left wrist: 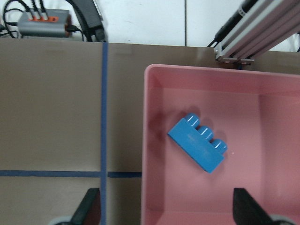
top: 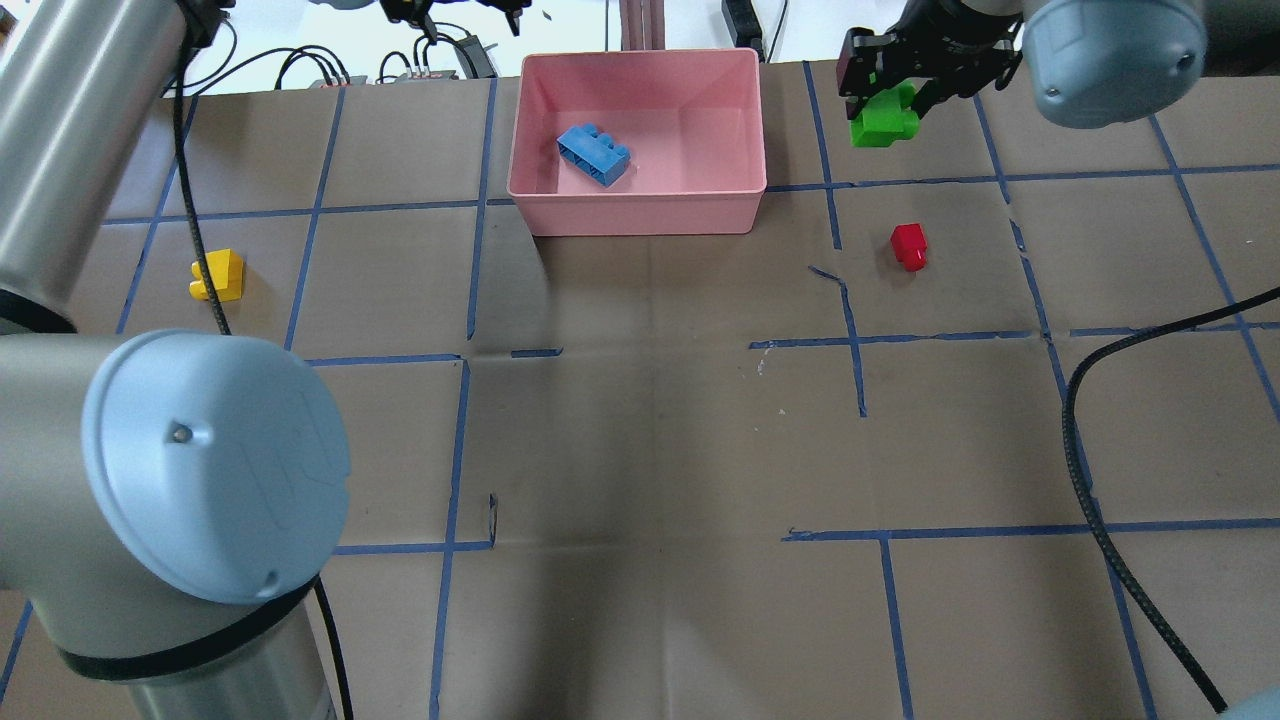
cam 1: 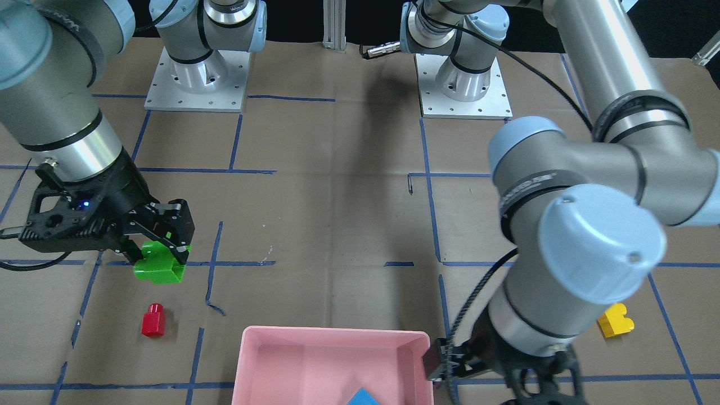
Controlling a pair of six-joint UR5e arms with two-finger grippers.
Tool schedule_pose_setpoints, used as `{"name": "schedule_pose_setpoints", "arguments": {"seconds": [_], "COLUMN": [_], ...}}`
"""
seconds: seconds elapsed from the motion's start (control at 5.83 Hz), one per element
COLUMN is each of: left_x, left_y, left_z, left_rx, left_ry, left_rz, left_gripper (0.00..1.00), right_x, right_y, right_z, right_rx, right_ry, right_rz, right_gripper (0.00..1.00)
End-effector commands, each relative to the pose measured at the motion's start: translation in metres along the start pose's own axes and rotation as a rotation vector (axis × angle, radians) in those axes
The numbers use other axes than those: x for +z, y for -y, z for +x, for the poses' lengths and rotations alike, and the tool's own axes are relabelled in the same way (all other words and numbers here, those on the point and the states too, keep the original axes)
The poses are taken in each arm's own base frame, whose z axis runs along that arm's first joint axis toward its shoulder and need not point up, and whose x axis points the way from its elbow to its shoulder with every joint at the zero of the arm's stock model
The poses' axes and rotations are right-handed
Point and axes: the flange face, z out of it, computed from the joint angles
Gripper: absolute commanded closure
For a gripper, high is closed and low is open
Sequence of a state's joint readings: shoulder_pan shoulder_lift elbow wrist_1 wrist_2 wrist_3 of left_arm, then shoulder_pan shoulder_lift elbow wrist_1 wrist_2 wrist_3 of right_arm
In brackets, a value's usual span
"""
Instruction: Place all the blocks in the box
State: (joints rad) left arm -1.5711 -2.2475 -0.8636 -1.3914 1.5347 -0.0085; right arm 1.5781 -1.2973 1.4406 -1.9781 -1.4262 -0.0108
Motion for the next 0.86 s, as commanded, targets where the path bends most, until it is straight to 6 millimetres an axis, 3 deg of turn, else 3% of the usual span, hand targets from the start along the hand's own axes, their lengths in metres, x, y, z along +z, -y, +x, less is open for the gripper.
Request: {"name": "schedule_pose_setpoints", "arguments": {"seconds": [0.0,0.34,0.51,0.69], "left_x": [-0.01,0.005,0.019,0.041], "left_y": [-0.008,-0.042,-0.065,-0.074], "left_z": [-0.149,-0.297,-0.361,-0.374], "left_rx": [-0.038,-0.105,-0.159,-0.147], "left_ry": [0.034,0.046,0.039,0.032], "left_rz": [-0.053,-0.113,-0.146,-0.178], "left_gripper": [0.01,0.01,0.01,0.01], "right_x": [0.05,0.134,0.148,0.171], "right_y": [0.045,0.095,0.112,0.114], "right_z": [-0.085,-0.132,-0.154,-0.157], "right_rx": [-0.121,-0.165,-0.194,-0.196], "right_ry": [0.04,0.066,0.076,0.076], "right_rz": [0.001,-0.012,0.015,-0.004], "right_gripper": [0.91,0.91,0.91,0.87]}}
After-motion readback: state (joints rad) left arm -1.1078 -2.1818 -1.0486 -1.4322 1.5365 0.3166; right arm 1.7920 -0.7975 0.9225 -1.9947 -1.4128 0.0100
